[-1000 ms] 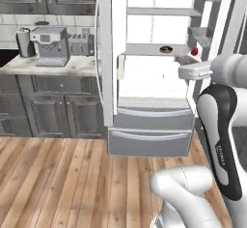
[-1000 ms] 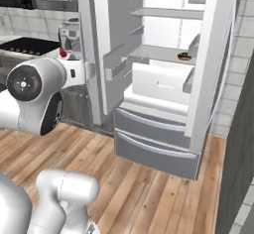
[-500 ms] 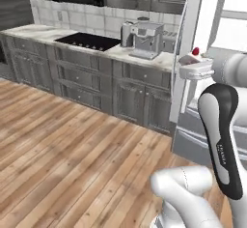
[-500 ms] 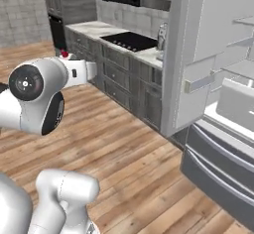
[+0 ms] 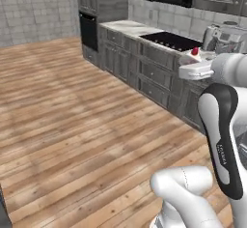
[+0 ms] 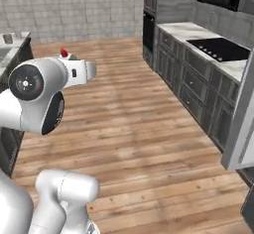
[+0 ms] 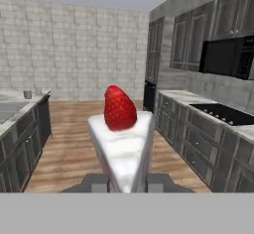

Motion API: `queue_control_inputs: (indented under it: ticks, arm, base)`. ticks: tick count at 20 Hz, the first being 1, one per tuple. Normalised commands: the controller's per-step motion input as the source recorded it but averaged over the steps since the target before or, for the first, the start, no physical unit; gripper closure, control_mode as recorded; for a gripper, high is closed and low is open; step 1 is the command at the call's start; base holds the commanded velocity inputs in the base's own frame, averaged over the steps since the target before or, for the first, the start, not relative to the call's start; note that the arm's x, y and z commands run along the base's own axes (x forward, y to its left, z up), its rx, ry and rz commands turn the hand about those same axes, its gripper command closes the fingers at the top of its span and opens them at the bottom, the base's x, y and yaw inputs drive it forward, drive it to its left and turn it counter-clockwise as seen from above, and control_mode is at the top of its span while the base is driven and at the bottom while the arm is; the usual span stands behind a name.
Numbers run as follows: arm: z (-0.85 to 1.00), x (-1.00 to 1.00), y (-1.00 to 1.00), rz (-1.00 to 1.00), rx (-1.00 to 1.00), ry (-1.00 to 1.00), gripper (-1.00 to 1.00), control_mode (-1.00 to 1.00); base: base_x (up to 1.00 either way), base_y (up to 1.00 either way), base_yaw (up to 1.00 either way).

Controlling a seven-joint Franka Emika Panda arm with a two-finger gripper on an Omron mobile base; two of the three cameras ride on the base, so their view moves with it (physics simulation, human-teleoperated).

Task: Take the cake and donut from the fridge and place them on the empty tray on the dining counter.

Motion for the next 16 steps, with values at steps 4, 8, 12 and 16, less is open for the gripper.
queue_control_inputs:
  ticks: [4, 8, 12, 16]
  arm:
    - [0.00, 0.00, 0.00, 0.00, 0.00, 0.00, 1.00, 1.00]
    - [0.00, 0.00, 0.00, 0.00, 0.00, 0.00, 1.00, 1.00]
    - [0.00, 0.00, 0.00, 0.00, 0.00, 0.00, 1.00, 1.00]
    - [0.00, 0.00, 0.00, 0.00, 0.00, 0.00, 1.00, 1.00]
  base:
    - [0.34, 0.00, 0.61]
    - [0.52, 0.00, 0.52]
    - [0.59, 0.04, 0.46]
    - [0.29, 0.54, 0.33]
